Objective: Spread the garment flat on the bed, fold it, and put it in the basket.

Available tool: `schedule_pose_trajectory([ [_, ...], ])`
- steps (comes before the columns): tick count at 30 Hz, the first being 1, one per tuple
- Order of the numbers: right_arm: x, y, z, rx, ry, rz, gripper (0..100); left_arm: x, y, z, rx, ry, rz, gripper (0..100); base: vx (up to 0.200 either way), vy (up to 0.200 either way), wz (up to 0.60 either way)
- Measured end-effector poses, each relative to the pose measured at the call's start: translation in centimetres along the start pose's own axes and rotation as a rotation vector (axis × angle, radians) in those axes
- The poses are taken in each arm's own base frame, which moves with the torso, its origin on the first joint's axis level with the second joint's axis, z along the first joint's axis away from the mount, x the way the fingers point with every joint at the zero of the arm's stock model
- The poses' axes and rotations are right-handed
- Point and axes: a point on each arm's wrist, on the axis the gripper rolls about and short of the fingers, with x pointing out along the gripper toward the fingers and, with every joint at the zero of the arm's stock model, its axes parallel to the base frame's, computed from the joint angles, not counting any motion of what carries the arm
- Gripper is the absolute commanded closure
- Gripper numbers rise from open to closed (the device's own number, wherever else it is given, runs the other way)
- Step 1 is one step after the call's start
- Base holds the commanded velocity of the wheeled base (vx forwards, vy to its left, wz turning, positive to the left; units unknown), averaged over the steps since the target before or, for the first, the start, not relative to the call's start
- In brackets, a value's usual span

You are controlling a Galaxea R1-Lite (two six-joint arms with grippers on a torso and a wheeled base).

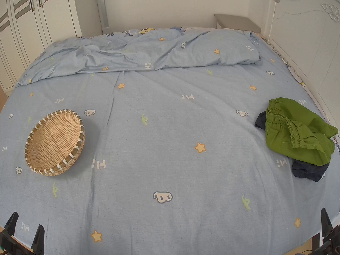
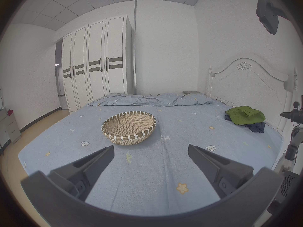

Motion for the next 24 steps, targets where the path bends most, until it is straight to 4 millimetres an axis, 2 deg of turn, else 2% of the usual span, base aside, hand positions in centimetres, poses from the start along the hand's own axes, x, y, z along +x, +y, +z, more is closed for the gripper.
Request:
schedule_pose_trajectory([
  [5, -0.4, -0.1, 1.9, 0.056, -0.018, 0.016, 0, 0.0, 0.0, 0.0, 0.000, 0.000, 0.000, 0, 0.000, 0.000, 0.00],
  [10, -1.1, -0.4, 6.8, 0.054, 0.002, 0.044, 0, 0.0, 0.0, 0.0, 0.000, 0.000, 0.000, 0, 0.000, 0.000, 0.00],
  [14, -0.4, -0.5, 10.9, 0.034, 0.019, 0.052, 0, 0.0, 0.0, 0.0, 0.000, 0.000, 0.000, 0, 0.000, 0.000, 0.00],
  [19, 2.9, -0.5, 15.6, -0.007, 0.070, 0.023, 0, 0.0, 0.0, 0.0, 0.000, 0.000, -0.001, 0, 0.000, 0.000, 0.00],
  [24, 7.9, -0.3, 19.3, -0.050, 0.152, -0.013, 0, 0.0, 0.0, 0.0, 0.000, 0.000, -0.001, 0, 0.000, 0.000, 0.00],
])
